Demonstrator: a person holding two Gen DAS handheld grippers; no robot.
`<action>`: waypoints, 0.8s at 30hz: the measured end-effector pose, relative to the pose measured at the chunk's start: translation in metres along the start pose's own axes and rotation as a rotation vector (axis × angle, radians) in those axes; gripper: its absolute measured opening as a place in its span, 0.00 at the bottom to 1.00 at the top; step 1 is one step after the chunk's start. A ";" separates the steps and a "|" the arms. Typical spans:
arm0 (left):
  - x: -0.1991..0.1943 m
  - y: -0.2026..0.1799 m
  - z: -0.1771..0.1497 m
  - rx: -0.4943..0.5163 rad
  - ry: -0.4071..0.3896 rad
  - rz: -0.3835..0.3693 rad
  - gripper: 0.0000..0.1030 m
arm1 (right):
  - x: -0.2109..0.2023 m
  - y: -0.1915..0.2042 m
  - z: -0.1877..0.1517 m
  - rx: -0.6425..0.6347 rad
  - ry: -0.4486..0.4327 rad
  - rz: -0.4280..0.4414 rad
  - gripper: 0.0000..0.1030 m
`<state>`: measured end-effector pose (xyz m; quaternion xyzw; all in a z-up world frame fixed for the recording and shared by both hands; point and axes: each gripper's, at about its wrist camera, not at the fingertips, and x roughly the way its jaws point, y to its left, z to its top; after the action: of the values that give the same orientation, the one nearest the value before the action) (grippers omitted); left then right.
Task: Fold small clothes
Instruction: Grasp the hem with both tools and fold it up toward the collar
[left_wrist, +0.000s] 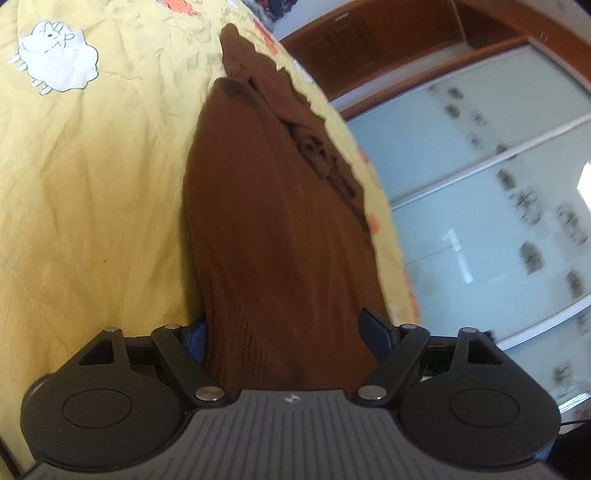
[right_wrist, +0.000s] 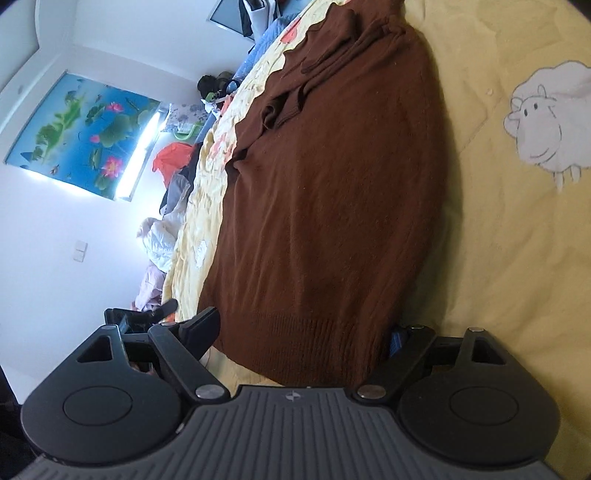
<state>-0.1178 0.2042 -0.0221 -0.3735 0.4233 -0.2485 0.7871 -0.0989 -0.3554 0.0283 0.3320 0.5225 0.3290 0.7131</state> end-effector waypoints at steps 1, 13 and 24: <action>0.001 -0.003 0.000 0.009 0.008 0.023 0.62 | -0.001 0.000 -0.002 -0.003 -0.003 -0.011 0.78; -0.013 -0.027 -0.018 0.174 0.042 0.243 0.04 | -0.009 0.010 -0.017 -0.116 0.068 -0.154 0.11; -0.037 -0.035 0.007 0.334 0.066 0.343 0.16 | -0.031 0.000 -0.008 -0.104 0.051 -0.154 0.50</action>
<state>-0.1332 0.2124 0.0258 -0.1525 0.4588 -0.1900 0.8545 -0.1143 -0.3791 0.0429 0.2447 0.5466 0.3080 0.7392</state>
